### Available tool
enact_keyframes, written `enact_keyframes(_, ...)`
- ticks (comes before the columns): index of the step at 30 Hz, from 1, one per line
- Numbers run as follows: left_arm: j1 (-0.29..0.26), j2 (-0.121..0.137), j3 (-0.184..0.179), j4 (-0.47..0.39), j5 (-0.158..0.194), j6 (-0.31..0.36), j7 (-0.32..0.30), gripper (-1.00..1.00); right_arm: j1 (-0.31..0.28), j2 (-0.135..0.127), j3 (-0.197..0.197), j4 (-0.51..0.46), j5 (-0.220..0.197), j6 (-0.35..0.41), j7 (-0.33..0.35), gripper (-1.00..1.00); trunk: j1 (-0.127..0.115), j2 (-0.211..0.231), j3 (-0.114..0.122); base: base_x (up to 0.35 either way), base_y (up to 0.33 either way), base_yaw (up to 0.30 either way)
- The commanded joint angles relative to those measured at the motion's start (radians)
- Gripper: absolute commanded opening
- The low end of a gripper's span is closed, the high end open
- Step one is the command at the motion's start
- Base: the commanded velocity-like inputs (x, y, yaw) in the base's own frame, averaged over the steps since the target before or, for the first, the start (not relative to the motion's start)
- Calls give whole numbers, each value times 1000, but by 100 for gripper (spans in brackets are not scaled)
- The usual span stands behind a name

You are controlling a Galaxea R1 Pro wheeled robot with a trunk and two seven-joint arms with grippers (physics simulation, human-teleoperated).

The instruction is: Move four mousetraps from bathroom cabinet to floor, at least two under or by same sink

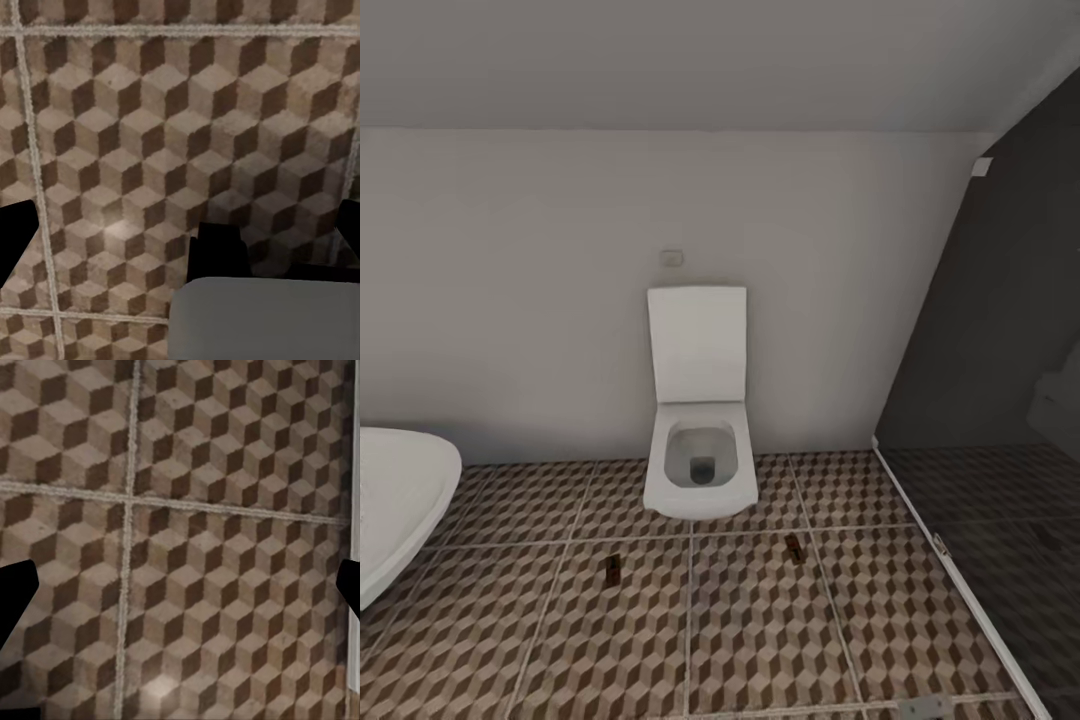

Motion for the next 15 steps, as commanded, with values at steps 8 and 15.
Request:
enact_keyframes(8, -1, 6, -10, 2, 8, 3, 1, 100, 1, 8, 8, 14, -13, 6, 0, 100, 0, 0, -1, -12, 0, 0)
enact_keyframes(15, 0, 9, -11, 3, 6, 2, 2, 100, 17, 8, 8, 47, -13, 9, -1, 100, 0, 0, -1, -1, 0, 0)
